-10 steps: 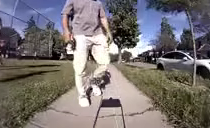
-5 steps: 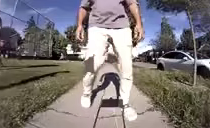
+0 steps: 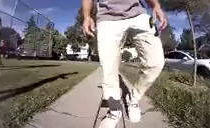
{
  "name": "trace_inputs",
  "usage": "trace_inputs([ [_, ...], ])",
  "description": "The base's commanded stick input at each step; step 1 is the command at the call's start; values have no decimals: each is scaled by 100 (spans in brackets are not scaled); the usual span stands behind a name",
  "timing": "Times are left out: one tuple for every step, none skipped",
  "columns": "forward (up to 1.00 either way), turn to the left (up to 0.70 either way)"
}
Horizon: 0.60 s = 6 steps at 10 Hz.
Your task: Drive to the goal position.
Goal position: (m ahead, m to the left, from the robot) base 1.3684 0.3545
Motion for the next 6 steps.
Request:
trace_inputs([
  [6,-1],
  [6,-1],
  [6,-1],
  [6,-1],
  [6,-1],
  [3,-1],
])
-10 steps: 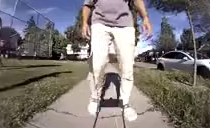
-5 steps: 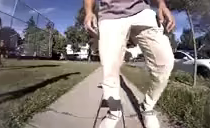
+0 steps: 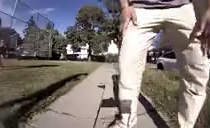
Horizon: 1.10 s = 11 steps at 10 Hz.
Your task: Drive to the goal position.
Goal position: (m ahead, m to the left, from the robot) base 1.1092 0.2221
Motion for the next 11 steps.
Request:
trace_inputs([
  [0,0],
  [0,0],
  [0,0],
  [0,0],
  [0,0],
  [0,0],
  [0,0],
  [0,0],
  [0,0],
  [-5,0],
  [-13,-1],
])
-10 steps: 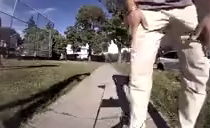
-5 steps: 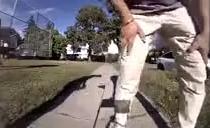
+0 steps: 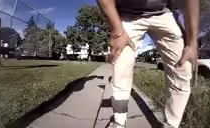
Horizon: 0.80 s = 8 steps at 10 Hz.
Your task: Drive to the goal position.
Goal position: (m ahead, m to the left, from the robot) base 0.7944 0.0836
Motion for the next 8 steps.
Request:
trace_inputs([
  [-21,-1],
  [-40,-1],
  [-24,0],
  [1,0],
  [4,-1],
  [2,0],
  [0,0],
  [2,0],
])
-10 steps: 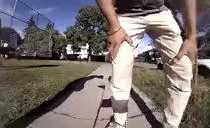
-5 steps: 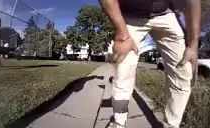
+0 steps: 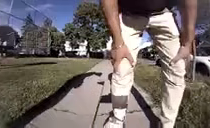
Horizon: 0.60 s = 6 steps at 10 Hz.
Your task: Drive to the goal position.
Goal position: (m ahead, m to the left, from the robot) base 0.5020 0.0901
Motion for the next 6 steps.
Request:
trace_inputs([
  [4,-1],
  [2,0],
  [0,0],
  [0,0],
  [0,0],
  [0,0],
])
